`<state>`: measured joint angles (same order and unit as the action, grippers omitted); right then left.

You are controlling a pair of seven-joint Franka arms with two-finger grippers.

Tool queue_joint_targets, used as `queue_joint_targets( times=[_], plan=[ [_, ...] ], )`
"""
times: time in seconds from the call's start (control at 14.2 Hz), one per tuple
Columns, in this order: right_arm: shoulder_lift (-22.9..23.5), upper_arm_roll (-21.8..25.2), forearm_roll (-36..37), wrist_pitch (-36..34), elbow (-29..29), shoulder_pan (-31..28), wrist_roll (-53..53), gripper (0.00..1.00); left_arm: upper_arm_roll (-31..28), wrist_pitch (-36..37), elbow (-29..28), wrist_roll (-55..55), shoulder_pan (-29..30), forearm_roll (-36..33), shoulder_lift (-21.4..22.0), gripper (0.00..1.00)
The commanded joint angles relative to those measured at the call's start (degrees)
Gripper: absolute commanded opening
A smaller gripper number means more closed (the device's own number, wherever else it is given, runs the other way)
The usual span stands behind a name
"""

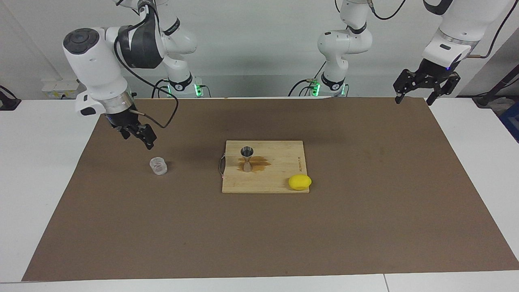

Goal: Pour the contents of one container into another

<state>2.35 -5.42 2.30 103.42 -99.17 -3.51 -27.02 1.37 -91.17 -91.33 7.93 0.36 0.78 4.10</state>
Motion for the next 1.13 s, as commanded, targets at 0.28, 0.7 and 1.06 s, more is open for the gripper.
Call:
queue_joint_targets(
  times=[0.28, 0.7, 1.06],
  plan=[
    [-4.11, -0.81, 0.86, -11.56, 4.43, 1.13, 7.25, 0.99, -0.23, -0.06, -0.6, 0.24, -0.27, -0.34, 0.83, 1.0],
    [-4.46, -1.78, 0.6, -13.86, 4.6, 1.05, 9.43, 0.99, -0.32, -2.07, -0.6, -0.02, -0.35, -0.43, 0.74, 1.0],
    [-4.81, -1.78, -0.63, -14.13, 4.52, 1.04, 14.63, 0.99, -0.41, -1.38, -1.04, -0.11, 0.26, -0.6, 0.91, 1.0]
  ],
)
